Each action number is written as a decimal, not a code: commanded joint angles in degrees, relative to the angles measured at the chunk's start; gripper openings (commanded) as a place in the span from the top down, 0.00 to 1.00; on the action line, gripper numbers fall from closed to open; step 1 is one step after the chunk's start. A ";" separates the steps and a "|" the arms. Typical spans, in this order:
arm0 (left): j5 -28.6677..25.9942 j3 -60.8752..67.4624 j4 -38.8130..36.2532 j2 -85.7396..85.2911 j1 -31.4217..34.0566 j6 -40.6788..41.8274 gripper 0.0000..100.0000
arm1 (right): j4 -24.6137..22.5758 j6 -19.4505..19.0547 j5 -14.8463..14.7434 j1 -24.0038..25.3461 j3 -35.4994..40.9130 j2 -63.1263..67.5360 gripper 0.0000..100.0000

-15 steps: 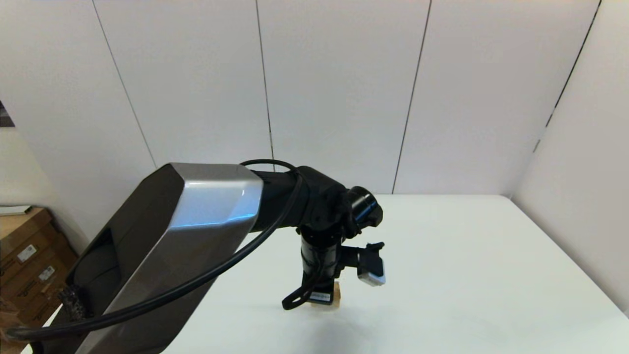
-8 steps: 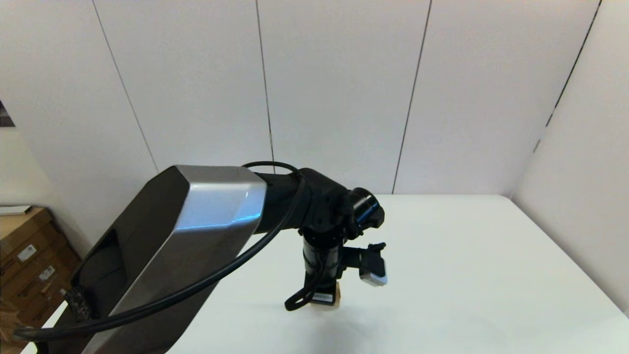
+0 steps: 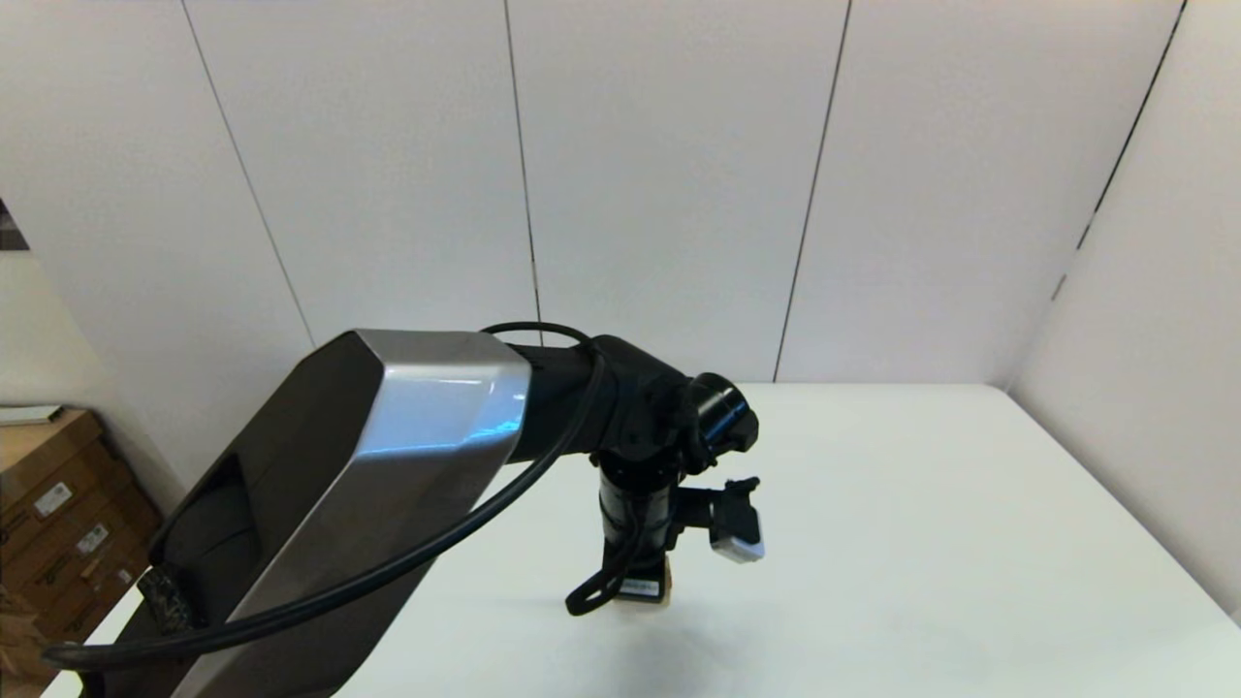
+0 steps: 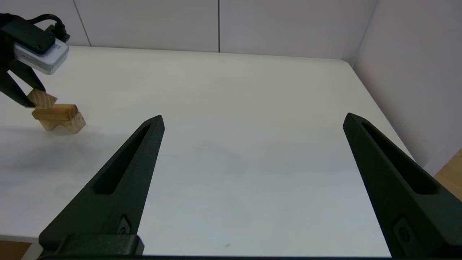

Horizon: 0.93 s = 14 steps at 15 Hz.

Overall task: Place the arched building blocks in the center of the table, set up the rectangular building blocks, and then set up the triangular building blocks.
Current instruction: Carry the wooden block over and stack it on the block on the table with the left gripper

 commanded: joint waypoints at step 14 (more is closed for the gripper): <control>-0.01 -0.05 -1.48 0.93 -0.01 0.18 1.00 | 0.00 -0.03 0.05 0.02 0.09 -0.01 0.00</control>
